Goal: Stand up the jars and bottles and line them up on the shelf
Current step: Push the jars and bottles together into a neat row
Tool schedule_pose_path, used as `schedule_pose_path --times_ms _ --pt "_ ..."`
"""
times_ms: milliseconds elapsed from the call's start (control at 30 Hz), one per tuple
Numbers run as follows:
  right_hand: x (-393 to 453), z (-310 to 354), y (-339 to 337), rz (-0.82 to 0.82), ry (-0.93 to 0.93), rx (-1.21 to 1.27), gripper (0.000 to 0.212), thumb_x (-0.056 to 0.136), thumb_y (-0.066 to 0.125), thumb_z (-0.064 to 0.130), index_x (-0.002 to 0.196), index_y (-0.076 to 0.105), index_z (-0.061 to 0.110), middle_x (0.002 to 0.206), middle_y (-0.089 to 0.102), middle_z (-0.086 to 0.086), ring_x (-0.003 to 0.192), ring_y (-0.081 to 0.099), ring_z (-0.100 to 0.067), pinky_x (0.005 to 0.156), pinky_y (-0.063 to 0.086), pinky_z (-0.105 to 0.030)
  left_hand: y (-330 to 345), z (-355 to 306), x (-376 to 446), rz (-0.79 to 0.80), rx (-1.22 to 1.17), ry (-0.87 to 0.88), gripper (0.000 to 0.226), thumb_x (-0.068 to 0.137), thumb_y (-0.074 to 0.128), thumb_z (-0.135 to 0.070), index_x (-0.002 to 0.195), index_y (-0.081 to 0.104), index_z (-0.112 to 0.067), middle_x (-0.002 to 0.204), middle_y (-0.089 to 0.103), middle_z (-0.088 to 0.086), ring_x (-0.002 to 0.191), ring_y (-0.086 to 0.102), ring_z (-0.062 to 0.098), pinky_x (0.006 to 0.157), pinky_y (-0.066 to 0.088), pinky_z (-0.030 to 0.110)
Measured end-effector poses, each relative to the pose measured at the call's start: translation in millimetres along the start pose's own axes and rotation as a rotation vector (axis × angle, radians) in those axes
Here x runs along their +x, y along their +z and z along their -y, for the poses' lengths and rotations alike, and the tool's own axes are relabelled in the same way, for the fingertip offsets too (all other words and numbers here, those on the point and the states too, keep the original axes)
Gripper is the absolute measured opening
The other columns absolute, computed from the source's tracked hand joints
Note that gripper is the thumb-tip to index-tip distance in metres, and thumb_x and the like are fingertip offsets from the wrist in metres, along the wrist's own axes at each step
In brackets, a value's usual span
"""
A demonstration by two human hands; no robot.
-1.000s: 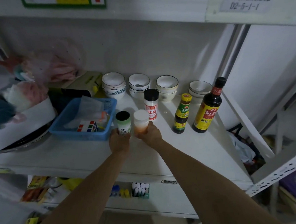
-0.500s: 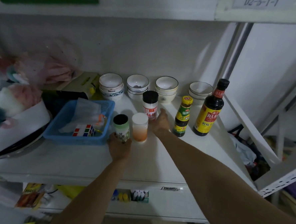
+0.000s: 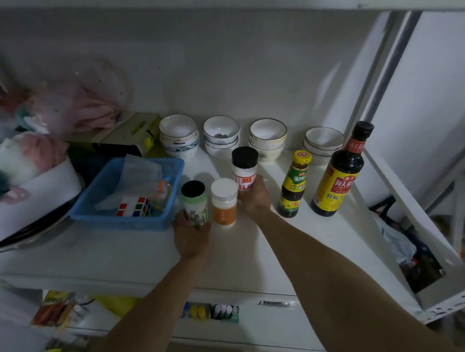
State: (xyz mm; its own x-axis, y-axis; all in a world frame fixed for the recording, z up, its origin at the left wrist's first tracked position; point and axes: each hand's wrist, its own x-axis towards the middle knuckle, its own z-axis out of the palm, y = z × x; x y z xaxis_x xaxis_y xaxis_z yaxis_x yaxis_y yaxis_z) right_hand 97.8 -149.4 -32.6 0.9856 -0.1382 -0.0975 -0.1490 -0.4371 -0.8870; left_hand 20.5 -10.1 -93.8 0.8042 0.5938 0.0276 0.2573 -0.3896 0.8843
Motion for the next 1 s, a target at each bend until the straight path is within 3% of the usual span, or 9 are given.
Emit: schedule_pose_path --times_ms 167,433,767,867,933,1000 --pt "-24 -14 -6 -0.025 0.018 0.064 0.063 0.077 0.077 0.017 0.131 0.044 0.016 0.128 0.062 -0.008 0.120 0.058 -0.029 0.104 0.047 -0.047 -2 -5 -3 0.024 -0.016 -0.021 0.061 0.073 0.075 -0.021 0.126 0.051 -0.006 0.126 0.059 0.015 0.115 0.061 0.032 0.092 0.053 0.044" --pt "-52 -28 -13 -0.109 0.038 0.045 0.058 0.080 0.075 0.017 0.129 0.044 0.014 0.129 0.061 -0.008 0.120 0.058 -0.029 0.101 0.046 -0.040 -3 -15 -5 0.005 -0.001 0.008 0.076 0.059 0.086 -0.023 0.123 0.050 -0.002 0.121 0.061 0.019 0.109 0.063 0.033 0.088 0.056 0.046" --pt "-66 -32 -14 -0.138 -0.018 0.029 0.058 0.081 0.074 0.022 0.130 0.044 0.013 0.130 0.060 -0.009 0.120 0.058 -0.028 0.100 0.047 -0.039 0 -20 -3 -0.001 0.013 0.016 0.077 0.063 0.085 -0.017 0.127 0.047 0.000 0.126 0.056 0.021 0.112 0.061 0.035 0.089 0.053 0.040" --pt "-74 -41 -22 -0.152 -0.017 0.021 0.042 0.086 0.066 0.014 0.124 0.049 0.011 0.125 0.062 -0.010 0.116 0.060 -0.028 0.099 0.050 -0.039 1 -19 -4 0.000 -0.014 0.021 0.078 0.062 0.085 -0.015 0.129 0.047 -0.001 0.127 0.055 0.021 0.114 0.059 0.035 0.093 0.054 0.042" --pt "-79 -50 -33 -0.232 0.031 0.051 0.030 0.090 0.058 0.007 0.119 0.051 0.008 0.120 0.062 -0.013 0.111 0.061 -0.031 0.097 0.051 -0.039 1 -18 -6 -0.005 -0.052 0.009 0.081 0.060 0.086 -0.013 0.129 0.046 0.000 0.128 0.054 0.022 0.114 0.059 0.035 0.094 0.053 0.044" --pt "-80 -56 -47 -0.355 0.089 0.093 0.031 0.088 0.056 0.004 0.119 0.049 0.006 0.121 0.058 -0.015 0.110 0.059 -0.033 0.096 0.049 -0.038 1 -19 -8 -0.015 -0.065 0.003 0.083 0.061 0.085 -0.009 0.132 0.044 0.003 0.130 0.051 0.025 0.115 0.056 0.037 0.096 0.051 0.043"
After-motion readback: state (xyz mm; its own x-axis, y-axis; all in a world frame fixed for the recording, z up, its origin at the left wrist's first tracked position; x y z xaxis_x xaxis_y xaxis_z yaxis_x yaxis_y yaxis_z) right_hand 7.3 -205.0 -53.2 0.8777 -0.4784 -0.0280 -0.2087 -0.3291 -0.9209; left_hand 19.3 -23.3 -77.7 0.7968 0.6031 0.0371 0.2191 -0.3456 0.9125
